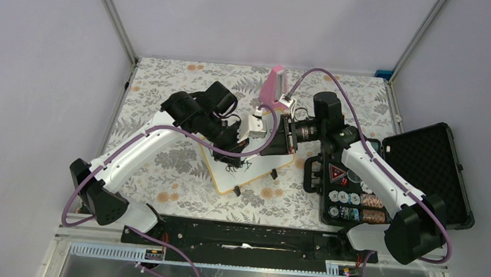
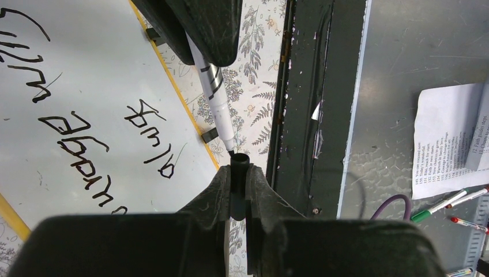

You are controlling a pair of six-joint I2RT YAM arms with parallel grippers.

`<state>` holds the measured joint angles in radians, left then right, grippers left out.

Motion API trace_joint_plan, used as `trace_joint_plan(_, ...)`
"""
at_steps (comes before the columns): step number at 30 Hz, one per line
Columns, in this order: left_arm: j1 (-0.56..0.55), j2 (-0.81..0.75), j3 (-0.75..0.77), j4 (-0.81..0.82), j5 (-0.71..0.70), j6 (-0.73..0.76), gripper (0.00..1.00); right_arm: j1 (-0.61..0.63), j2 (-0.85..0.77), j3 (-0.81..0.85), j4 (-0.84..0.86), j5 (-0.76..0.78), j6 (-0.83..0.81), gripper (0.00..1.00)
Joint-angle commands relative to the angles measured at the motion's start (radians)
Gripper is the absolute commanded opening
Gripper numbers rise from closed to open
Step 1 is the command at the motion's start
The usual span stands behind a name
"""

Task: Write a sentence on the whiteboard
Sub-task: Close the whiteboard marker at the center of the board.

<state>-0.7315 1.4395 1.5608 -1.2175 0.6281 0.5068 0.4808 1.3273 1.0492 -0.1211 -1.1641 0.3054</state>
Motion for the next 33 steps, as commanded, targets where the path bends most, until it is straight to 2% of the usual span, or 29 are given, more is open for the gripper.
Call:
trace_joint_plan(1, -0.006, 0.005, 0.013, 0.009, 0.017, 0.003, 0.0, 0.009, 0.007, 0.031, 0.052, -0.016, 0.024, 0.0)
trace_joint_plan(15, 0.015, 0.036, 0.072, 0.118, 0.042, -0.144, 0.0, 0.022, 0.013, 0.017, 0.109, 0.002, 0.057, 0.0)
trace_joint_plan(24, 0.15, -0.024, 0.045, 0.257, 0.148, -0.235, 0.0, 0.023, 0.01, 0.015, 0.111, 0.011, 0.053, 0.0)
trace_joint_plan(28, 0.152, -0.025, 0.029, 0.268, 0.183, -0.239, 0.0, 0.024, 0.015, 0.02, 0.159, 0.017, 0.077, 0.0)
trace_joint_plan(33, 0.147, -0.046, 0.0, 0.269, 0.256, -0.171, 0.0, 0.027, 0.027, 0.045, 0.178, 0.033, 0.098, 0.0)
